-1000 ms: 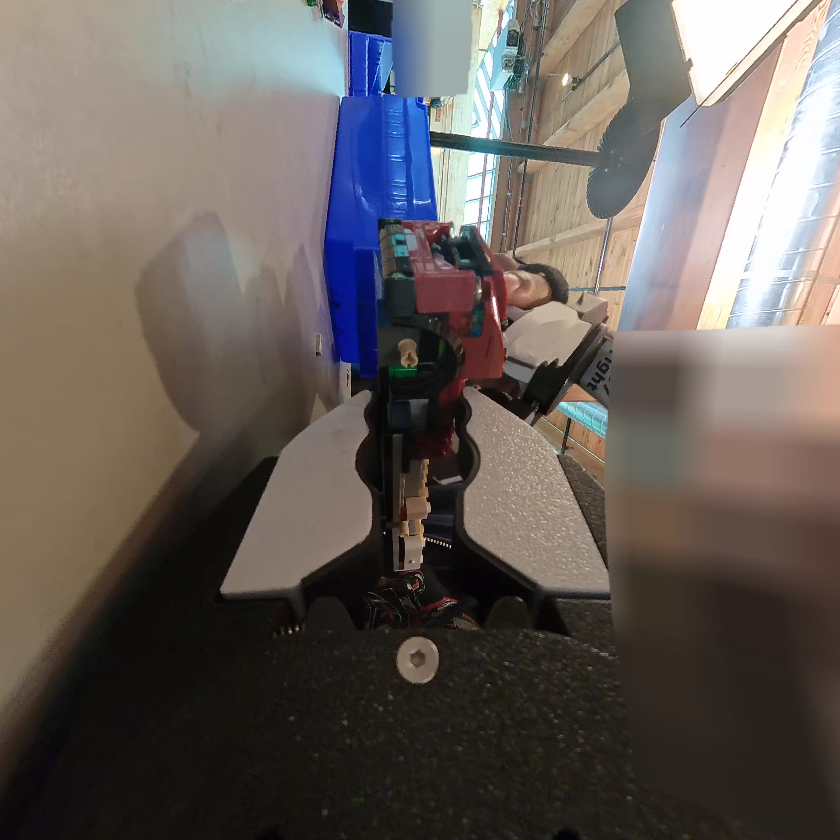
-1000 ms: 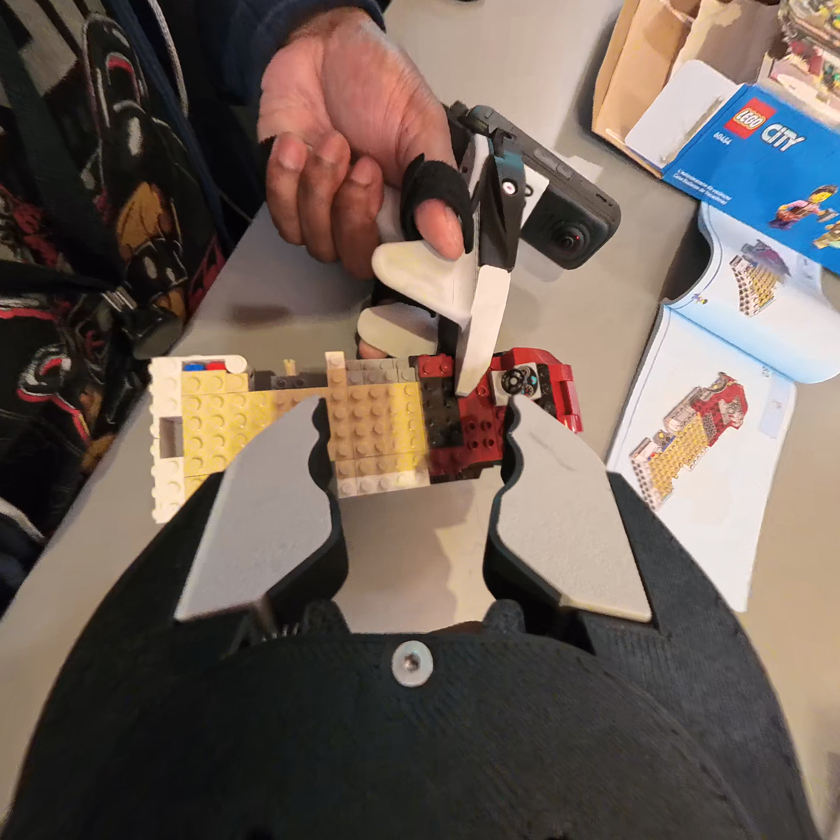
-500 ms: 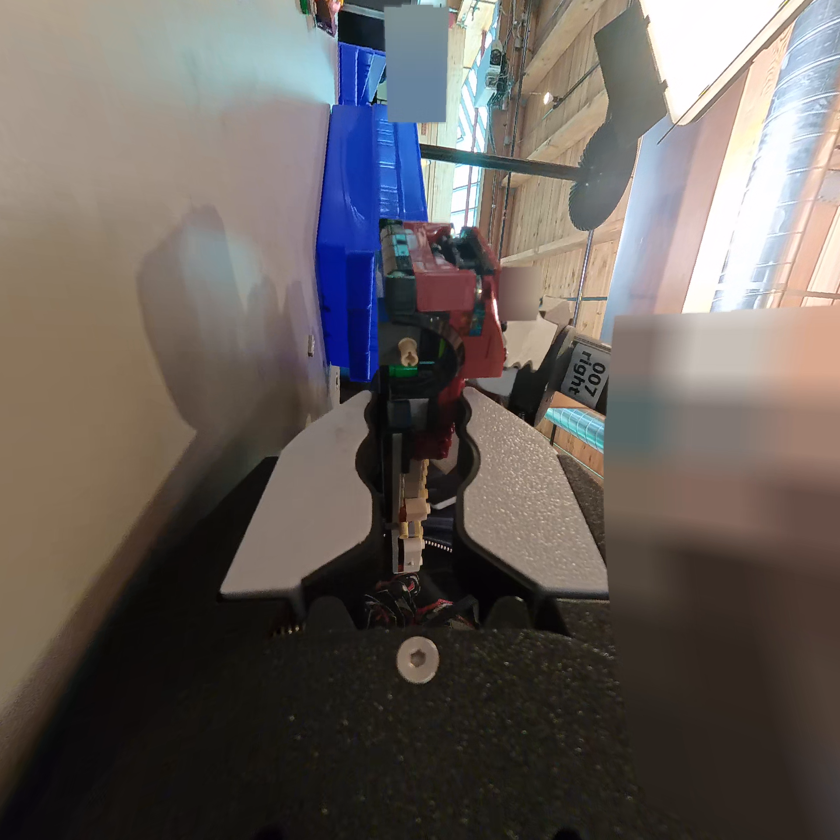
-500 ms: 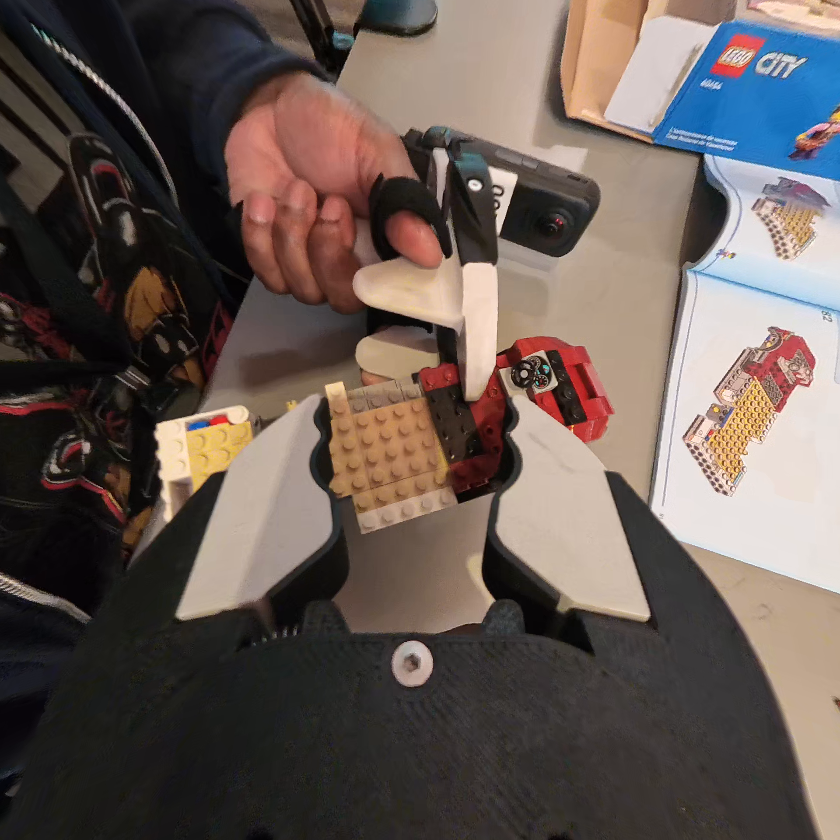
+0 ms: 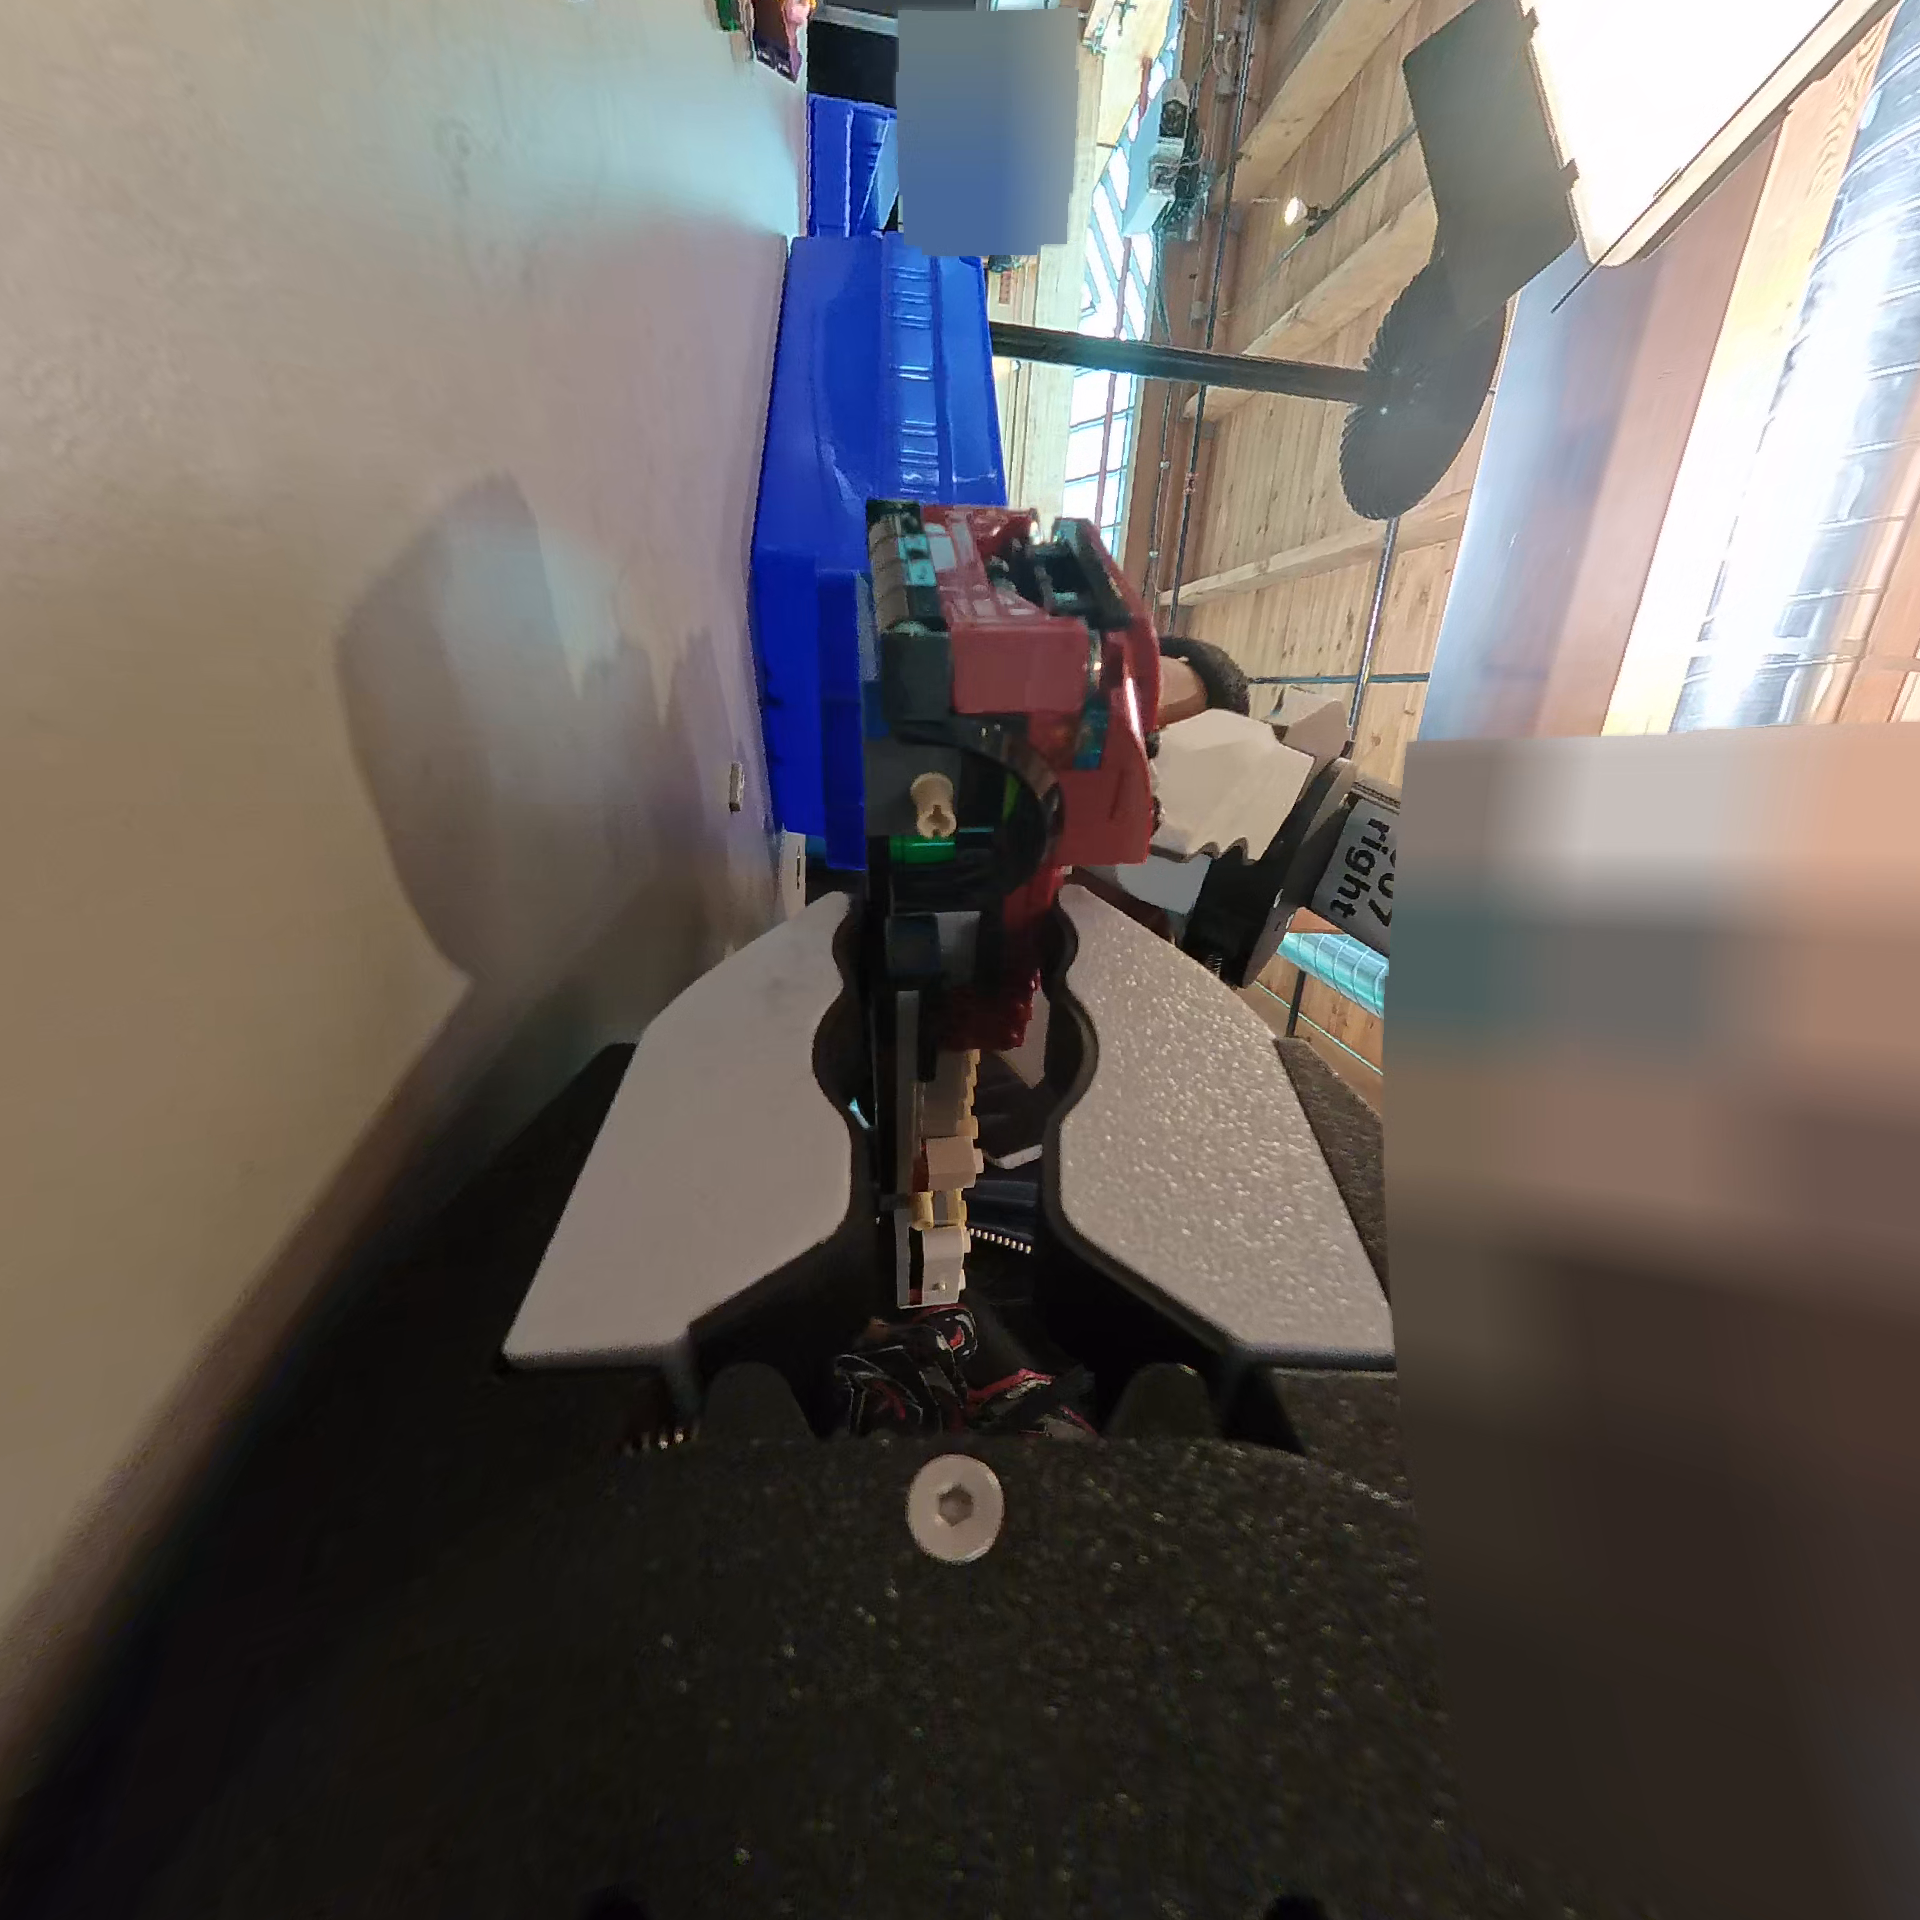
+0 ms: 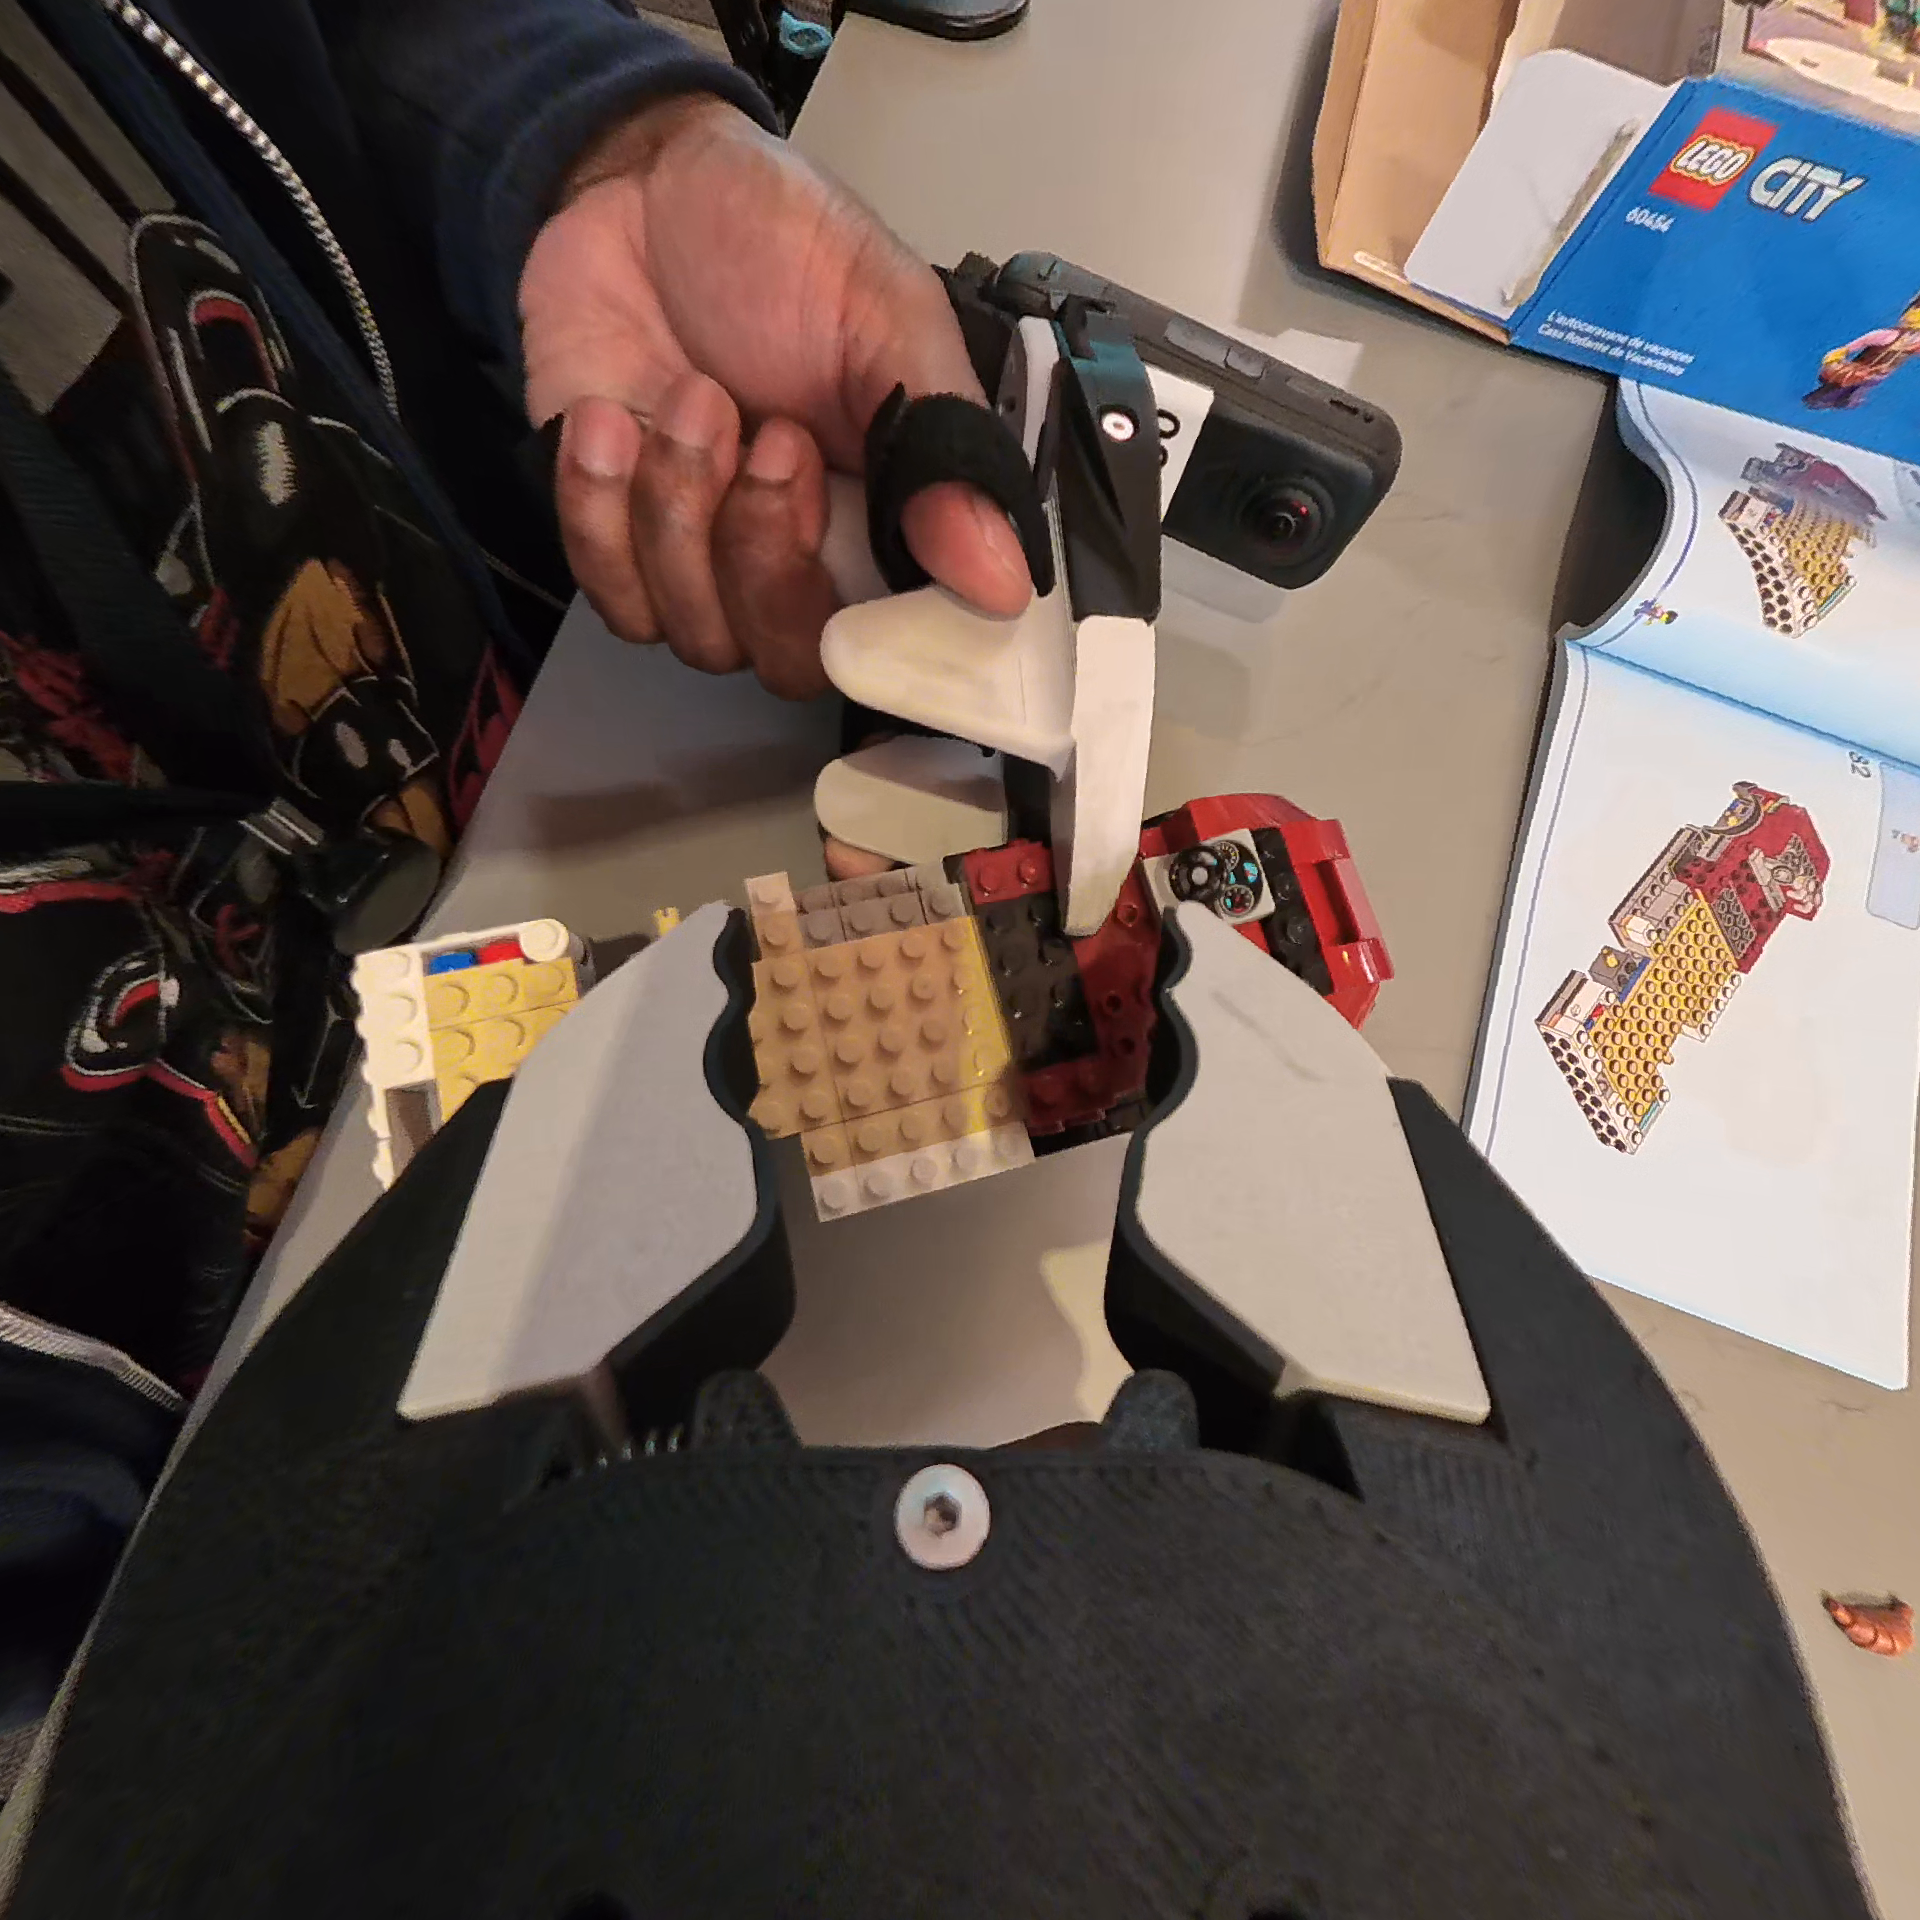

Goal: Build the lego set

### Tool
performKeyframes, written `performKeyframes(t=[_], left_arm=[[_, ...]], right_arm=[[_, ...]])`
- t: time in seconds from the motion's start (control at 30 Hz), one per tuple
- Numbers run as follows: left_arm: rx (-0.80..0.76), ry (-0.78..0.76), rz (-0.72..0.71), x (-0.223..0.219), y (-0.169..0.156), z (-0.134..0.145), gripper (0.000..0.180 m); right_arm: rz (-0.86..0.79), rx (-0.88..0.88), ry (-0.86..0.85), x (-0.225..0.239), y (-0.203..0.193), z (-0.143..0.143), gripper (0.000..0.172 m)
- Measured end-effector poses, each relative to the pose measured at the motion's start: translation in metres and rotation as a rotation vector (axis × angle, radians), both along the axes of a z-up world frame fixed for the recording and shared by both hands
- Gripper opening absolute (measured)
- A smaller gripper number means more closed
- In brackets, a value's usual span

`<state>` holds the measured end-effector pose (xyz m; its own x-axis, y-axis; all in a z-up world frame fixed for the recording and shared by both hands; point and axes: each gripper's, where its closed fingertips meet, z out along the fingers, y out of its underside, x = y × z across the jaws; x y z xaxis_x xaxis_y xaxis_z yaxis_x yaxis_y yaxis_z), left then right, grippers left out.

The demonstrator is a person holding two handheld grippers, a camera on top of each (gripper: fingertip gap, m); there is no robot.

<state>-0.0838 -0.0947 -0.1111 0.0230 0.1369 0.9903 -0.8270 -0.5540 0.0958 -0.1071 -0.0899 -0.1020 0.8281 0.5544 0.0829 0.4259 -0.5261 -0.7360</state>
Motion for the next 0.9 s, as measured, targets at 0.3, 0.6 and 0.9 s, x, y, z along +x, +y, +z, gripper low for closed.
performKeyframes(t=[0.3,0.6,0.9], left_arm=[[0.030,0.002,0.003,0.000,0.000,-0.002,0.031],[0.078,-0.013,0.011,0.002,-0.001,-0.003,0.031],[0.096,-0.005,0.015,0.002,0.002,-0.007,0.031]], right_arm=[[0.004,-0.031,-0.020,0.002,0.001,-0.007,0.076],[0.000,-0.057,-0.085,0.004,0.000,-0.013,0.080],[-0.009,-0.014,-0.103,0.005,0.000,-0.007,0.078]])
